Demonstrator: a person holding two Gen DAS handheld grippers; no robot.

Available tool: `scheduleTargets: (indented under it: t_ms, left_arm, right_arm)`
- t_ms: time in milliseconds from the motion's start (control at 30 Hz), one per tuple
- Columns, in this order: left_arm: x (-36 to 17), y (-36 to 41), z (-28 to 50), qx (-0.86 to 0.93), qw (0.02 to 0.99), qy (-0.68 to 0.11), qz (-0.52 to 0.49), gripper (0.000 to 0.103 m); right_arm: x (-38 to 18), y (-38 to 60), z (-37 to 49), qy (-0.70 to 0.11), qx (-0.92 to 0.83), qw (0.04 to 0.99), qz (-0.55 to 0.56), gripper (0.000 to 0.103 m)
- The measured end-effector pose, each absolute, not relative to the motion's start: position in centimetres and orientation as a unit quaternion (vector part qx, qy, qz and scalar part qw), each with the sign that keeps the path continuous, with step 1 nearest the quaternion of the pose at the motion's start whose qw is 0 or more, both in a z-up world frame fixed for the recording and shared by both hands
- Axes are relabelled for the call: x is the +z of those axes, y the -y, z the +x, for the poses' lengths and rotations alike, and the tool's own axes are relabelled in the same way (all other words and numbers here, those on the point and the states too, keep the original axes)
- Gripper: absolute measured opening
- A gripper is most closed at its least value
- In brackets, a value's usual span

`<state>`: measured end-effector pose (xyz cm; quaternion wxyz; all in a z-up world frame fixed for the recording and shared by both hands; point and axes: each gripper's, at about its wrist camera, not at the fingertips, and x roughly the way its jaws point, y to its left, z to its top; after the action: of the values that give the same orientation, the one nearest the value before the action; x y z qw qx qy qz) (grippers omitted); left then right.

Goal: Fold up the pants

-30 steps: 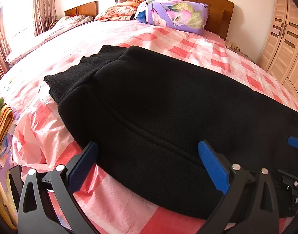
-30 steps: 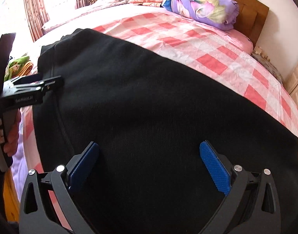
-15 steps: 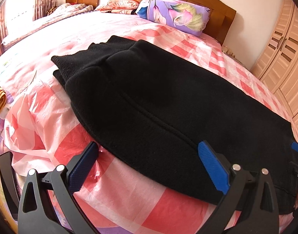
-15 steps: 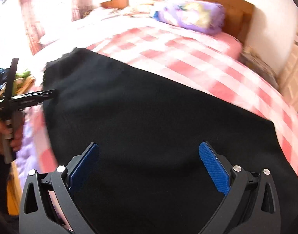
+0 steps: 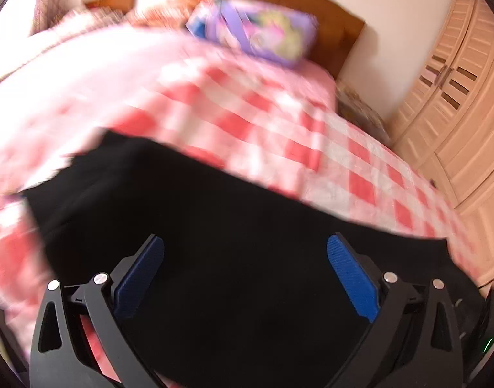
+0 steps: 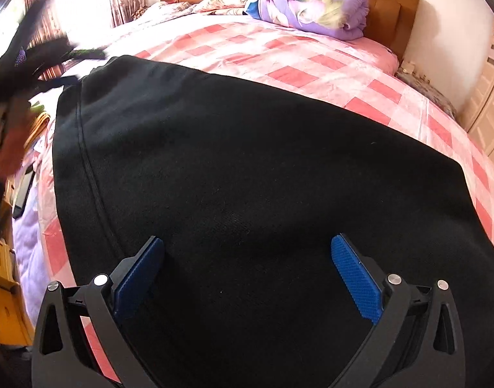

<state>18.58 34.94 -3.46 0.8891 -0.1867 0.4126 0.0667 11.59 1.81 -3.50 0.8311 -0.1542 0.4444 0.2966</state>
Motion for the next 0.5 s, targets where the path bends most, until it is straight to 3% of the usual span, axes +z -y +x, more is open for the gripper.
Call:
scheduleTargets:
  t_ms: [167, 267, 500]
  left_arm:
    - [-7.9, -36.0, 25.0, 0.1, 0.852, -0.48, -0.184, 0.101]
    - [-8.4, -34.7, 24.8, 0.117, 0.869, -0.461, -0.134, 0.102]
    - [-8.6, -36.3, 23.8, 0.09, 0.877, -0.434, -0.183, 0.102]
  right_arm:
    - [-3.5, -1.7, 11.4, -0.441, 0.298, 0.833, -0.152, 0.099]
    - [-3.4, -1.3, 11.5, -0.441, 0.305, 0.832, -0.14, 0.099]
    - [-1.9, 0.8, 9.8, -0.424, 0.299, 0.845, -0.132, 0.099]
